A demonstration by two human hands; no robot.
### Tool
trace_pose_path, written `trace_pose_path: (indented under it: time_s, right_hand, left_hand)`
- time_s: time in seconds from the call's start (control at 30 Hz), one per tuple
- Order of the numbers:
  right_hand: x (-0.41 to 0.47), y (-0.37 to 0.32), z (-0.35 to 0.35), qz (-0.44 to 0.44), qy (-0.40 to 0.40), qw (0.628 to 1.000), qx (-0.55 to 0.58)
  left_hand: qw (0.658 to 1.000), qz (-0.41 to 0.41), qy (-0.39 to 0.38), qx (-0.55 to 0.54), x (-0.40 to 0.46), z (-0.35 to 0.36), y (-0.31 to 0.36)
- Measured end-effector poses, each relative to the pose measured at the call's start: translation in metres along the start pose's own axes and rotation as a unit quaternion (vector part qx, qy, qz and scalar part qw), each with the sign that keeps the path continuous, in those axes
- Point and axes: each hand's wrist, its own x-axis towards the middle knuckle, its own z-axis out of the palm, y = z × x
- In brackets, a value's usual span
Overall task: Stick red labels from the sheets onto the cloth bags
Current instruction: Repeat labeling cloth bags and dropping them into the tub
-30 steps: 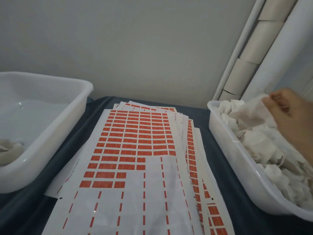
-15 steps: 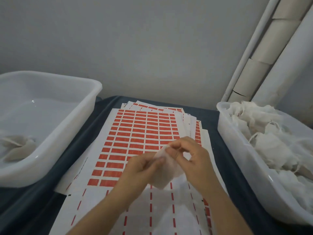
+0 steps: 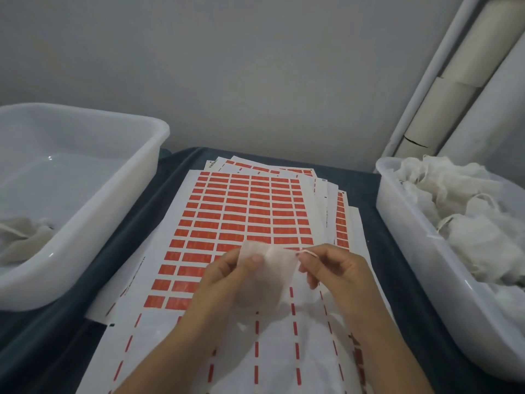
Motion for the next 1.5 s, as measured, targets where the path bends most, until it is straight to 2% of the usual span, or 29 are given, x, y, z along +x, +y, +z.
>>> trace_pose_path:
  time_s: [0.07,0.23,0.37,0.57,0.77,0.87,0.97,1.03,1.17,1.3,1.4,1.43,1.5]
  right_hand:
    - [-0.001,-0.001,0.002,-0.012,-0.008,1.0,-0.004]
    - [-0.003,-0.004,0.006,-0.016,-0.024,0.999,0.025]
    - [0.001,-0.005,0.001,-0.021,-0.062,0.995,0.077]
    - [-0.004,-0.004,0.009,-0.058,-0.072,0.994,-0.05]
    - [-0.004,-0.003,0.008,-0.069,-0.02,0.994,-0.082]
    - [-0.006,-0.003,0.014,-0.111,-0.028,0.988,-0.104]
    - [-0.008,-0.004,0.016,-0.108,-0.029,0.987,-0.115]
    - [-0.007,-0.007,0.01,-0.066,-0.01,0.995,-0.074]
    - [-0.006,-0.01,-0.001,0.025,0.04,0.994,0.102]
    - [-0.006,-0.012,0.005,0.071,0.006,0.975,0.21]
    - [-0.005,-0.015,0.006,0.073,-0.003,0.969,0.237]
    - [-0.006,-0.015,0.007,0.071,-0.004,0.969,0.237]
    - [-0.008,-0.016,0.007,0.062,-0.015,0.973,0.223]
  left_hand:
    - [0.998,0.03,0.005,0.046,0.001,-0.001,-0.002]
    - [0.993,0.059,-0.044,0.092,0.002,0.004,-0.001]
    - [0.995,0.071,0.007,0.074,0.004,0.001,-0.002]
    - [0.99,0.096,0.008,0.098,0.001,0.002,-0.001]
    - [0.979,0.123,-0.012,0.16,0.001,0.003,0.0]
    - [0.961,0.168,-0.049,0.215,0.0,0.006,-0.001]
    - [0.951,0.206,-0.031,0.228,0.0,0.004,-0.002]
    - [0.949,0.217,-0.017,0.228,0.001,0.001,-0.001]
    - [0.952,0.228,0.011,0.203,0.005,-0.003,0.002]
    - [0.951,0.208,0.016,0.23,0.009,-0.001,0.0]
    - [0.945,0.227,0.065,0.228,0.005,-0.005,-0.003]
    - [0.949,0.229,0.065,0.205,0.002,-0.007,-0.005]
    - [0.971,0.174,-0.02,0.165,-0.005,-0.006,-0.005]
